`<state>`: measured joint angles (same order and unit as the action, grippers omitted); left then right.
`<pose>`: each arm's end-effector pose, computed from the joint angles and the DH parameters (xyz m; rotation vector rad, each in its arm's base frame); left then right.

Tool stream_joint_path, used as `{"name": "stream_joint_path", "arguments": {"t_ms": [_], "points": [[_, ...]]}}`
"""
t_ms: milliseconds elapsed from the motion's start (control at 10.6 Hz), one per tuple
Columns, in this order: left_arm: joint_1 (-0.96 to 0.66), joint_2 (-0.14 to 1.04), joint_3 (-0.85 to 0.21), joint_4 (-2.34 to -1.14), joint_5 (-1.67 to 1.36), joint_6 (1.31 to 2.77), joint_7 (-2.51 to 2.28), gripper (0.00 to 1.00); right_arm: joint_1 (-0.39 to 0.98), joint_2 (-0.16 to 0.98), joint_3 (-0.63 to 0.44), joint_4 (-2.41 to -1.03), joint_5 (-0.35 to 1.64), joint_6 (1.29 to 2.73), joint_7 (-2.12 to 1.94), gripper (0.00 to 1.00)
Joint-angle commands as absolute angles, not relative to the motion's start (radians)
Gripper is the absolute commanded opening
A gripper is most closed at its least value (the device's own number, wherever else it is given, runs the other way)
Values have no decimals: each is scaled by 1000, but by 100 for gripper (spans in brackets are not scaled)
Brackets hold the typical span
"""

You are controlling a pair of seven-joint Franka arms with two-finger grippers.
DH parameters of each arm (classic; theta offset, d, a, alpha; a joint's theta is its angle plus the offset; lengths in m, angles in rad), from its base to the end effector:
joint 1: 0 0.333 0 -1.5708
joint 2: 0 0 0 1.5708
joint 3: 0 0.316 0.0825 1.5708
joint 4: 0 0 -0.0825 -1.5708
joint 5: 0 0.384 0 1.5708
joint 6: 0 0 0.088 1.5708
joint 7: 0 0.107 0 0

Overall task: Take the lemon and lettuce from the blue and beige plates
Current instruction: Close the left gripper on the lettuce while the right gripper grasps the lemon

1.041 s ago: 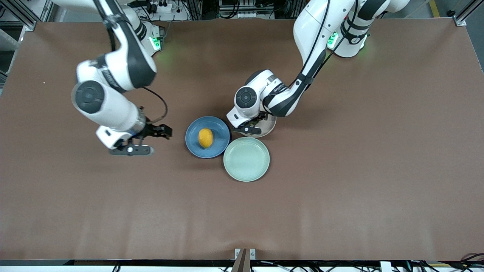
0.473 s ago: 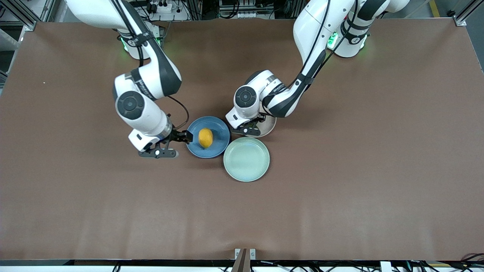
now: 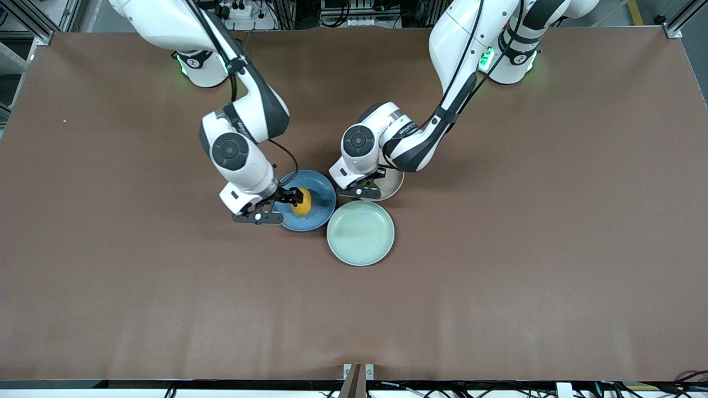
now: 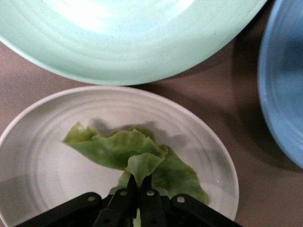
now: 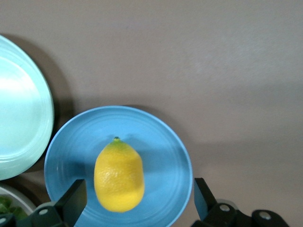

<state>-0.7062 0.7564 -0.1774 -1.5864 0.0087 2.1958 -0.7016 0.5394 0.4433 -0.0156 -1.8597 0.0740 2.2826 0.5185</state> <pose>0.4442 -0.5180 0.1852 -3.1065 0.2308 0.2799 0.5501 0.3205 0.2790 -3.1079 0.0656 0.0651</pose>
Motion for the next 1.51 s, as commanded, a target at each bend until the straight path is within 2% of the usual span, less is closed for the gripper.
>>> {"name": "stream_joint_path", "arguments": {"t_ms": [0,189,851,1135,1230,1324,1419], "points": [[-706,715,-172,-1591,37,2171,-736,0,561,462,-21,-1903,87,2379,537,100],[-700,692,-172,-1591,37,2137,-736,0,577,482,-21,-1954,87,2476,560,100],[-644,597,-173,-1571,35,2086,-735,0,635,572,-23,-1953,84,2591,629,100],[-623,557,-172,-1557,35,2045,-736,0,635,577,-25,-1953,71,2594,629,100],[-614,539,-172,-1555,34,2043,-736,0,635,580,-26,-1953,55,2592,618,85],[-612,525,-172,-1555,34,2037,-738,0,632,580,-25,-1953,25,2591,618,58],[-608,516,-172,-1555,35,2031,-738,0,632,578,-25,-1953,17,2585,618,42]]}}
